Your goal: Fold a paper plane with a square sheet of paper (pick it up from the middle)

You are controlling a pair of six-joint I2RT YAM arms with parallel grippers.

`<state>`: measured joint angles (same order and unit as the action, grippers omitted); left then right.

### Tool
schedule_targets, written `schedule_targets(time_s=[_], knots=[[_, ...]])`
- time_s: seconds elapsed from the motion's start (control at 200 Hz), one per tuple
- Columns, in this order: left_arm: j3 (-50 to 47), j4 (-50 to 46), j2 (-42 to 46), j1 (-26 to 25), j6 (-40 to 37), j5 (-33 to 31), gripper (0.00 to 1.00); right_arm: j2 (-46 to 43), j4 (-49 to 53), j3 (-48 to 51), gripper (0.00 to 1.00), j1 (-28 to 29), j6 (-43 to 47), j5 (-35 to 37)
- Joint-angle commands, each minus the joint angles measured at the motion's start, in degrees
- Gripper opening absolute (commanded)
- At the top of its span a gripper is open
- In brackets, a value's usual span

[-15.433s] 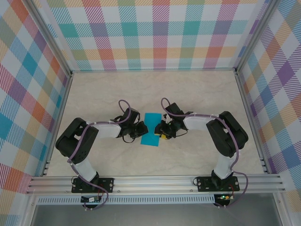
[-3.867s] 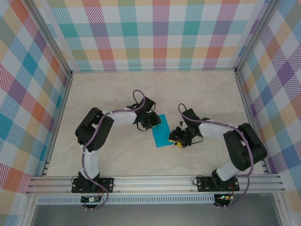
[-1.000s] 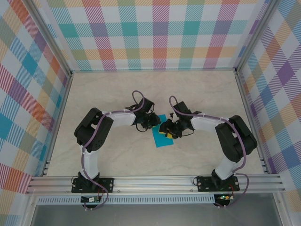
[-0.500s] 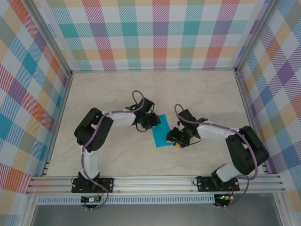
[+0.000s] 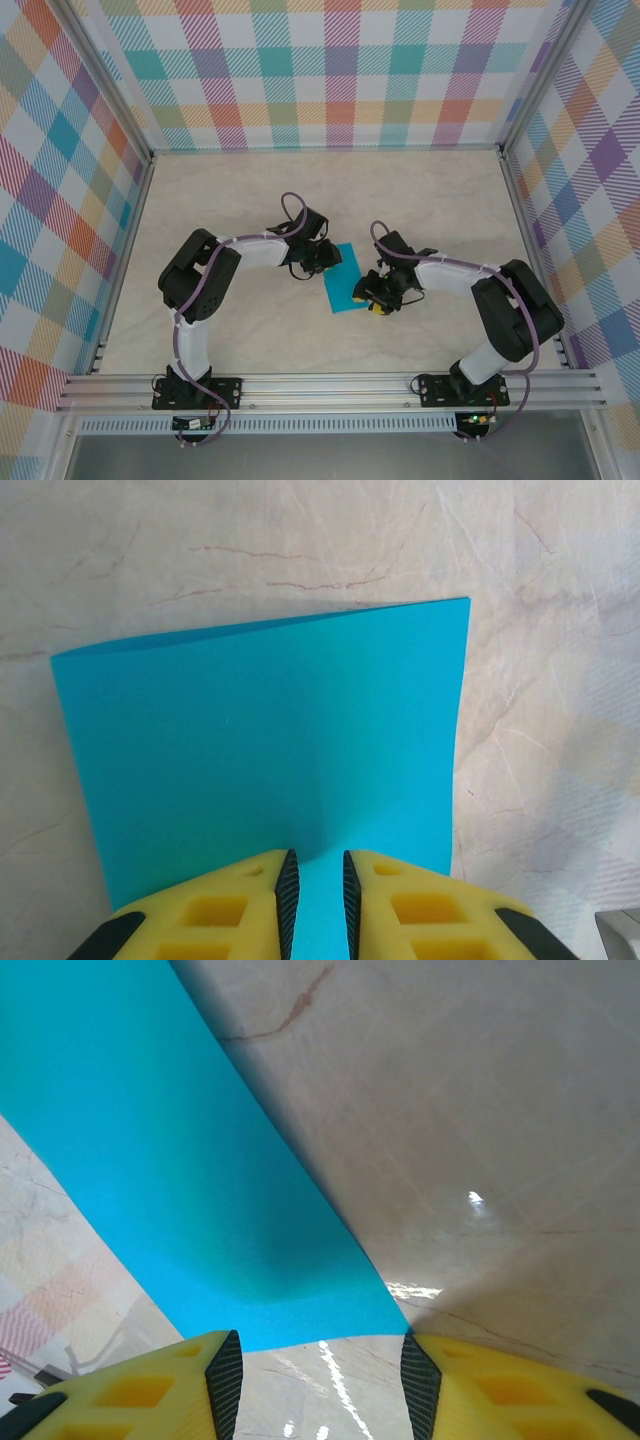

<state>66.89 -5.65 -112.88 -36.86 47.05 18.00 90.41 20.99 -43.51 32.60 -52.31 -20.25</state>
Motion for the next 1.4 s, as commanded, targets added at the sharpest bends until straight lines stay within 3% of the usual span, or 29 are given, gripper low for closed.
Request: schedule_targets(time_s=[0.0, 0.395, 0.67, 1.03, 1.395], knots=[[-1.48, -4.28, -0.65, 0.21, -0.68, 0.85, 0.22, 3.60, -9.12, -3.05, 0.47, 0.61, -1.11, -1.28], [-2.34, -3.69, 0.37, 0.12, -0.51, 0.94, 0.23, 4.61, -7.19, -7.29, 0.50, 0.54, -0.27, 0.90], [-2.28, -3.14, 0.87, 0.12, -0.93, 1.24, 0.23, 5.43, -6.26, -9.23, 0.56, -0.42, 6.59, -0.24], [-2.54, -3.04, 0.91, 0.13, -0.75, 1.18, 0.23, 7.30, -6.44, -10.37, 0.49, -1.93, 11.94, -5.95], [-2.03, -4.33, 1.43, 0.12, -1.19, 0.71, 0.23, 6.44, -6.43, -9.32, 0.45, -2.10, 12.74, -5.96]])
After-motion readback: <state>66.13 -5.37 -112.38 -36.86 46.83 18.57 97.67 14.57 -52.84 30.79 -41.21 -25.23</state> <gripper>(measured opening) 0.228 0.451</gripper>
